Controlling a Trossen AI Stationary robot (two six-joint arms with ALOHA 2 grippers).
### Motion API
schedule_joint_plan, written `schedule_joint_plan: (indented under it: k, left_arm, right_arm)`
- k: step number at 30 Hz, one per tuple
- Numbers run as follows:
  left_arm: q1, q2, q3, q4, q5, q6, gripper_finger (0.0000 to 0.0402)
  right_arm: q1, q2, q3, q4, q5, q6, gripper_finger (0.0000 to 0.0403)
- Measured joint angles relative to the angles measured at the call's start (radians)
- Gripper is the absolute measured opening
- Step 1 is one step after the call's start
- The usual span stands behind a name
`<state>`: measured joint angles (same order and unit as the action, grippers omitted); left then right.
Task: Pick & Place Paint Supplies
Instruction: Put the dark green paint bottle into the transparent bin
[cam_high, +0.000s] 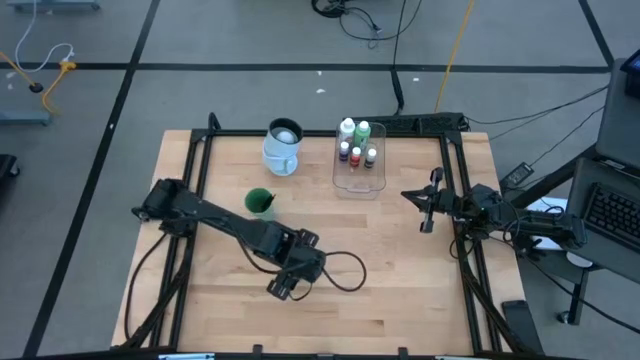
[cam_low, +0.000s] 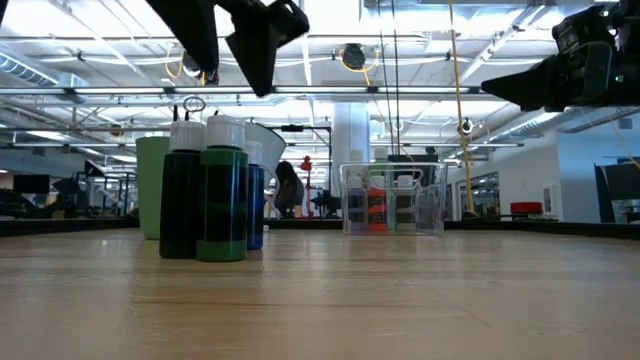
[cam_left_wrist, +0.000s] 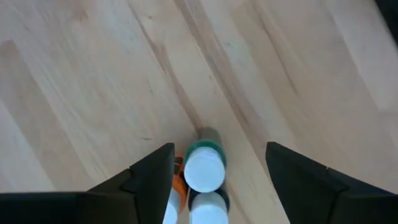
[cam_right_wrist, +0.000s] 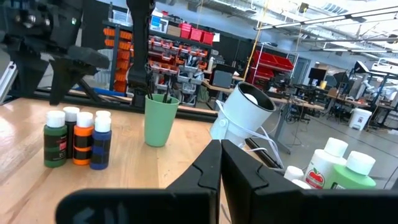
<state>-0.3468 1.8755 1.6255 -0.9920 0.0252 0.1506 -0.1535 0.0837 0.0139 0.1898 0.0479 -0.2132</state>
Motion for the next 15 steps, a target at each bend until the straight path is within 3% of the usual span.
schedule_joint_plan:
  k: [6, 15]
  left_arm:
    - [-0.013, 0.037, -0.001, -0.013, -0.066, 0.032, 0.0263]
    - [0.001, 0.059, -0.001, -0.024, -0.030, 0.024, 0.0247]
  right_arm:
    - [0.000, 0.000, 0.000, 0.000, 0.000, 0.002, 0.0004]
    - [0.000, 0.000, 0.000, -0.003, 0.000, 0.000, 0.0004]
